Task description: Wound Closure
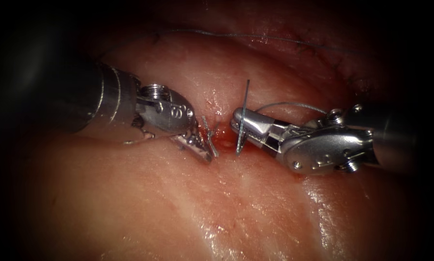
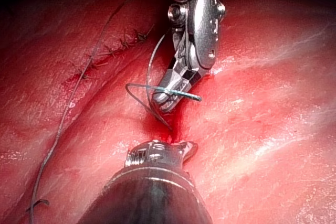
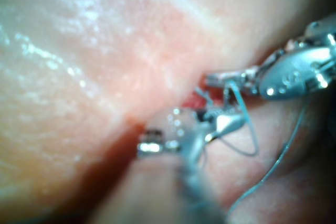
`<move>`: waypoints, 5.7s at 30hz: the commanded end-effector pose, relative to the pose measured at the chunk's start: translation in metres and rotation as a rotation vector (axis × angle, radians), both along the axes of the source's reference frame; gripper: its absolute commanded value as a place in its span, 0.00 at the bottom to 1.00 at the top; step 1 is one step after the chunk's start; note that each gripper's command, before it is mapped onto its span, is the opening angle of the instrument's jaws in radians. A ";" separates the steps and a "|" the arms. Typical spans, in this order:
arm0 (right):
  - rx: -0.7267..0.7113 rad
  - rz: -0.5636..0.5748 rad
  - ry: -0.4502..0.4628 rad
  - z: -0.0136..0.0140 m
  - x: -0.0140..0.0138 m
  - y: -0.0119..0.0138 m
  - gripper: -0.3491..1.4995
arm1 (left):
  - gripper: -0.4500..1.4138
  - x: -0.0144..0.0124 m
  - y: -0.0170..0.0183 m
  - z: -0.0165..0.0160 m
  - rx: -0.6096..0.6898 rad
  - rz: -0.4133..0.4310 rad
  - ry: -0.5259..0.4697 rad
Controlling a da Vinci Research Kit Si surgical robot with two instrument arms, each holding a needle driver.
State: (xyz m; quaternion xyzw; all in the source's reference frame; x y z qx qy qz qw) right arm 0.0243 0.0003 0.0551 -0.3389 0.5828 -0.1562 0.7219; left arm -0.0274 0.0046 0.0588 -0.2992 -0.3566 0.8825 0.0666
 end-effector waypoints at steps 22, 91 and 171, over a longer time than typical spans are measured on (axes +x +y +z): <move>0.255 -0.061 0.144 0.0016 0.0002 0.0027 0.00 | 0.05 -0.0015 -0.0046 0.0018 -0.026 -0.051 -0.041; 0.693 -0.157 0.258 0.0011 0.0004 0.0077 0.00 | 0.08 -0.0031 -0.0062 0.0031 -0.053 -0.065 -0.037; 1.054 -0.156 0.328 -0.0009 0.0002 0.0108 0.00 | 0.09 -0.0016 -0.0053 0.0048 -0.040 -0.082 -0.018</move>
